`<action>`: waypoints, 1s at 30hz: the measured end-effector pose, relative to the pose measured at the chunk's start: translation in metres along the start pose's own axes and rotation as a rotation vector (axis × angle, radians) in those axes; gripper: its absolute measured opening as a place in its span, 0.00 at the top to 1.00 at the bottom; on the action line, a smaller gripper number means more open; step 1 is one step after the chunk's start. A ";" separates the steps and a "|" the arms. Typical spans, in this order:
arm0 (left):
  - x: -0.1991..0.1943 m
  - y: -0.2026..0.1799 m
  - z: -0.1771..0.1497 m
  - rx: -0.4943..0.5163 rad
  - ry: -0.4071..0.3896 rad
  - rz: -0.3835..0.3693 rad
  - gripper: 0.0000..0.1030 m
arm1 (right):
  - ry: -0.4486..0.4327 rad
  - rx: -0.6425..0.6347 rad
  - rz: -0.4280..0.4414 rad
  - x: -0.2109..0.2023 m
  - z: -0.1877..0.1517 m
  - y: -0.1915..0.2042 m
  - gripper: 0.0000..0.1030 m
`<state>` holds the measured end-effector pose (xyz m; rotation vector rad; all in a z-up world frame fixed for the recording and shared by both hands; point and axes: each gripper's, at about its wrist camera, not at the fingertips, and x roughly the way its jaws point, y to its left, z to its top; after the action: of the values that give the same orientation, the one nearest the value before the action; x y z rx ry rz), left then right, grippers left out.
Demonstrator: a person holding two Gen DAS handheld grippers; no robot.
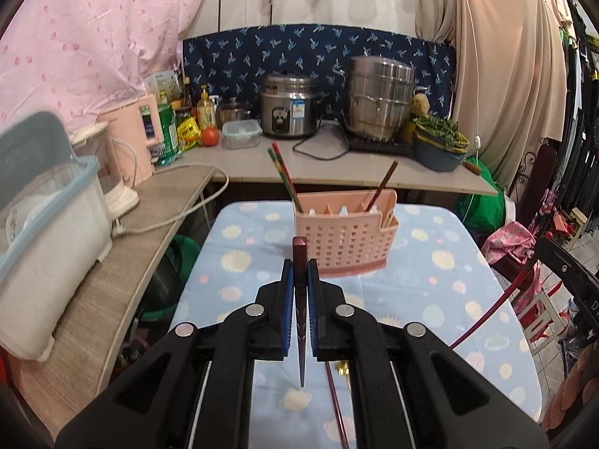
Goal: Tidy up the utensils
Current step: 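Lift both held chopsticks with both tools over the pink basket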
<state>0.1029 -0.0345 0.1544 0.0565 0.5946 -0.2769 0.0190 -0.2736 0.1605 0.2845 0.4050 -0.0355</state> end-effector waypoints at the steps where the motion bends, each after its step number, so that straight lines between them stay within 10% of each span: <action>1: 0.001 -0.001 0.007 0.002 -0.011 -0.003 0.93 | -0.009 -0.002 0.000 0.003 0.005 0.000 0.93; 22: 0.038 -0.005 0.164 -0.043 -0.241 -0.045 0.93 | -0.199 0.026 0.049 0.107 0.141 0.025 0.93; 30: 0.083 -0.004 0.172 -0.041 -0.209 -0.031 0.93 | -0.145 0.032 0.049 0.158 0.137 0.023 0.93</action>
<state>0.2611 -0.0814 0.2504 -0.0211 0.3933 -0.2969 0.2194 -0.2864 0.2253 0.3212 0.2538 -0.0142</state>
